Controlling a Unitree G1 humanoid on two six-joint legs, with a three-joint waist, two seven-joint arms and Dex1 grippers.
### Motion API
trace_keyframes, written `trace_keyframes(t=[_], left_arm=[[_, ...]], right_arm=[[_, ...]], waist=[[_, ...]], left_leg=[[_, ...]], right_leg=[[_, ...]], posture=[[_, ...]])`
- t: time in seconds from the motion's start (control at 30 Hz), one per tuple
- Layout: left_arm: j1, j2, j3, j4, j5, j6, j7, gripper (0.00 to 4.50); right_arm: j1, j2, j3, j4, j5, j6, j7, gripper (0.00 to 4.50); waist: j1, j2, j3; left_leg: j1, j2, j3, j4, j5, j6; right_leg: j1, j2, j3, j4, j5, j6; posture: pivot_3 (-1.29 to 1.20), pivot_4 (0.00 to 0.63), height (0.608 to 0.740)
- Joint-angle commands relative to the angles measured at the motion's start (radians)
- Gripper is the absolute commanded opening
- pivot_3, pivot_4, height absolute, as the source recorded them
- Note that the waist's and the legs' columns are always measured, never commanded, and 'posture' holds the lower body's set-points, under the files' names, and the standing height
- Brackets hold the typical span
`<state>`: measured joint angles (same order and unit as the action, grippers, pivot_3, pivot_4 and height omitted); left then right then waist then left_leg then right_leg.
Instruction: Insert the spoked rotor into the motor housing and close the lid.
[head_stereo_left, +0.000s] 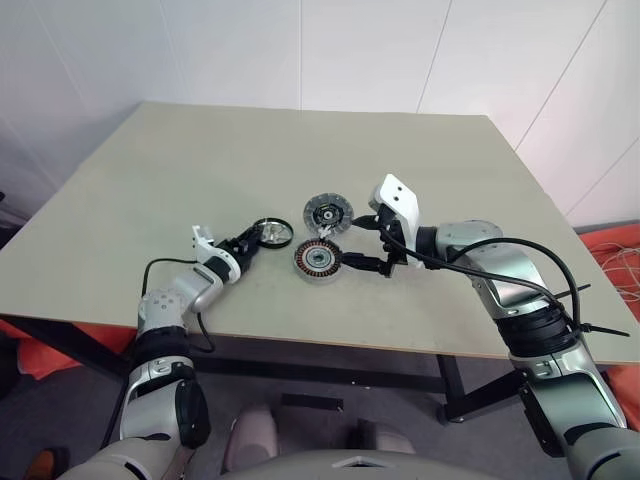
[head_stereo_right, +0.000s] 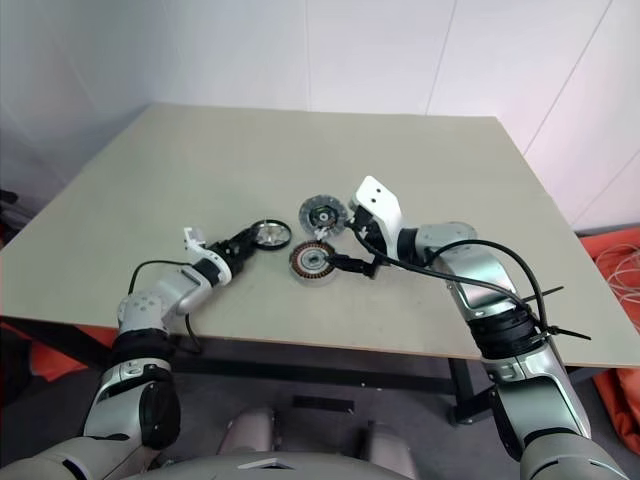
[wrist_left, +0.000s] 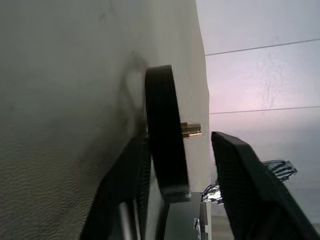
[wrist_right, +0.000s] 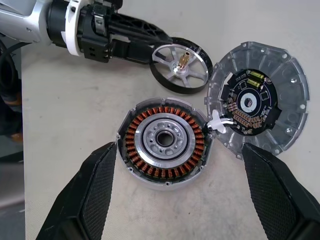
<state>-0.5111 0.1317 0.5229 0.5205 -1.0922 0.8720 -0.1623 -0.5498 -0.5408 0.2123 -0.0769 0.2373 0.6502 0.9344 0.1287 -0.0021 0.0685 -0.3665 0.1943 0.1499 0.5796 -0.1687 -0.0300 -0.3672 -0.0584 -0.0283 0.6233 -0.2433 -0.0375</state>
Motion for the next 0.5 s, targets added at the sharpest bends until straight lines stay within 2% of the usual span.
trace_keyframes(t=[0.03, 0.07, 0.33, 0.4, 0.5], left_arm=[[-0.018, 0.004, 0.0, -0.008, 0.015, 0.001, -0.021, 0.6], [-0.02, 0.005, 0.003, -0.005, 0.018, -0.002, -0.023, 0.42], [-0.011, 0.059, -0.043, -0.051, 0.081, 0.012, -0.09, 0.43], [0.01, 0.103, -0.087, -0.099, 0.119, 0.028, -0.136, 0.43], [0.078, 0.244, -0.202, -0.259, 0.215, 0.01, -0.286, 0.43]], right_arm=[[-0.025, -0.001, -0.021, -0.032, 0.013, -0.011, -0.006, 4.5], [-0.026, 0.0, -0.022, -0.03, 0.012, -0.012, -0.006, 4.5], [-0.026, 0.004, -0.026, -0.02, 0.015, -0.013, -0.011, 4.5], [-0.022, 0.005, -0.034, -0.021, 0.022, -0.004, -0.012, 4.5], [-0.019, 0.006, -0.05, -0.023, 0.04, 0.008, -0.011, 4.5]], waist=[[0.001, 0.0, 0.0], [0.0, 0.0, 0.0], [-0.001, 0.0, 0.0], [-0.004, 0.0, 0.0], [-0.011, 0.0, 0.0]], left_leg=[[0.0, 0.0, 0.0, 0.0, 0.0, 0.0], [0.001, 0.0, 0.0, 0.0, 0.0, 0.0], [0.002, 0.0, 0.0, 0.0, 0.0, 0.0], [0.001, 0.001, 0.0, 0.0, 0.0, 0.0], [0.0, 0.002, 0.0, 0.0, 0.0, 0.0]], right_leg=[[0.0, 0.0, 0.0, 0.0, 0.0, 0.0], [0.001, 0.0, 0.0, 0.0, 0.0, 0.0], [0.001, 0.0, 0.0, 0.0, 0.0, 0.0], [0.0, 0.0, 0.0, 0.0, 0.0, 0.0], [-0.003, 0.001, 0.0, 0.0, 0.0, 0.0]], posture=[[0.0, 0.0, 0.74], [0.0, 0.0, 0.74], [0.0, 0.0, 0.74], [0.0, 0.0, 0.74], [0.0, 0.0, 0.74]])
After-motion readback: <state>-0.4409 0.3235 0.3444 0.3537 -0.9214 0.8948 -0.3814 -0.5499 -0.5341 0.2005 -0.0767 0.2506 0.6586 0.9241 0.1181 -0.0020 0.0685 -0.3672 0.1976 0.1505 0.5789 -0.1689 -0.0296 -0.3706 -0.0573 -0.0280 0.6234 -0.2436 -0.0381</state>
